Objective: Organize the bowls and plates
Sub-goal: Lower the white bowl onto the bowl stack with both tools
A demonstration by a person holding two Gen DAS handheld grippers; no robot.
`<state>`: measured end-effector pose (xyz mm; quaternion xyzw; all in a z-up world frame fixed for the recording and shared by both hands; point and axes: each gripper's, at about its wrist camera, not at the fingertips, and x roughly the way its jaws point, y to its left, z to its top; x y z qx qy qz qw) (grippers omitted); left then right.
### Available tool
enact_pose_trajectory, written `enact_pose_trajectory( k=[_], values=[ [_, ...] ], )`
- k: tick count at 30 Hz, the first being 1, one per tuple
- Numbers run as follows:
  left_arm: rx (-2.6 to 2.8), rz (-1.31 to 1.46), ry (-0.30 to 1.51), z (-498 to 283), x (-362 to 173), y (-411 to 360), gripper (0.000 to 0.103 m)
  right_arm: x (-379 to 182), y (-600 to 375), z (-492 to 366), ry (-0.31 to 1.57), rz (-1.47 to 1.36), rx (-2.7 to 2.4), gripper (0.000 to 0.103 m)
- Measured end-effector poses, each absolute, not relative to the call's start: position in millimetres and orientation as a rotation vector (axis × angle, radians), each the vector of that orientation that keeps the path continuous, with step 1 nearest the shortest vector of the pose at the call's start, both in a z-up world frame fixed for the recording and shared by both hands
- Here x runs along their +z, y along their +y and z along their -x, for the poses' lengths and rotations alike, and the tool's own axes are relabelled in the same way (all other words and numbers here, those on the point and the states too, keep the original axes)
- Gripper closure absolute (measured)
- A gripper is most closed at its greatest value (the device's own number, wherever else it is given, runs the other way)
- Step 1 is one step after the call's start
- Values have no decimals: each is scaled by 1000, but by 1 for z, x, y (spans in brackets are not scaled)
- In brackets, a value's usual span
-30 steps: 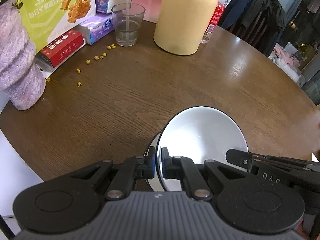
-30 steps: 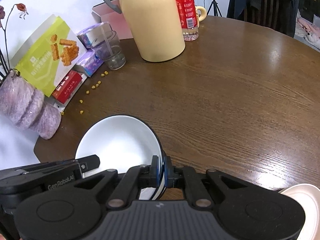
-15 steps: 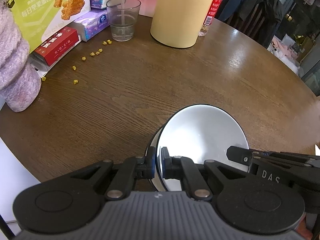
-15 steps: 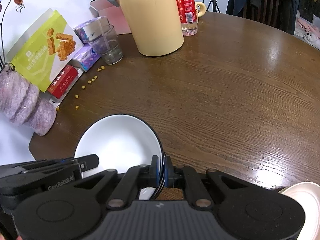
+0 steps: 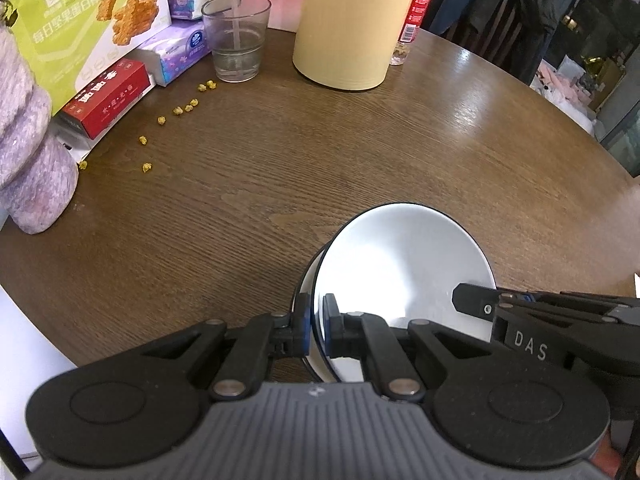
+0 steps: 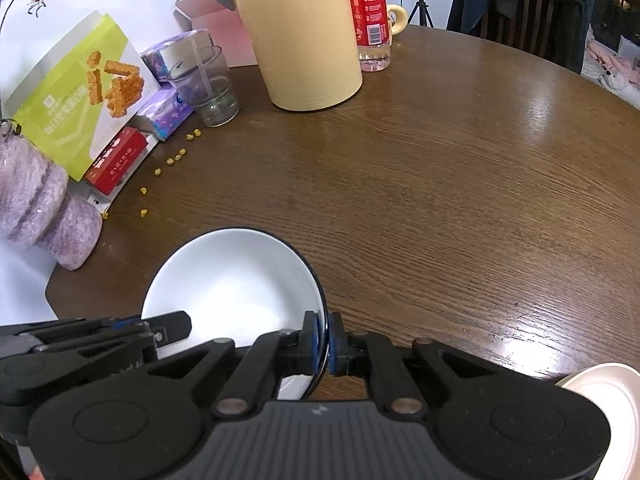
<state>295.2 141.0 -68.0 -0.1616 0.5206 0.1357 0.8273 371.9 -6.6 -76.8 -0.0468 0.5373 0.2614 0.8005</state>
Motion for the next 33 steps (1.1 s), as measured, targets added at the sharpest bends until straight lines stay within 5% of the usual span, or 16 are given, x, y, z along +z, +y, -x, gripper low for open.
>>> enact_pose_trajectory(
  k=[33],
  values=[
    [269, 341, 1177, -304, -66, 146, 96, -80, -16, -373, 1169, 2, 537, 98]
  ],
)
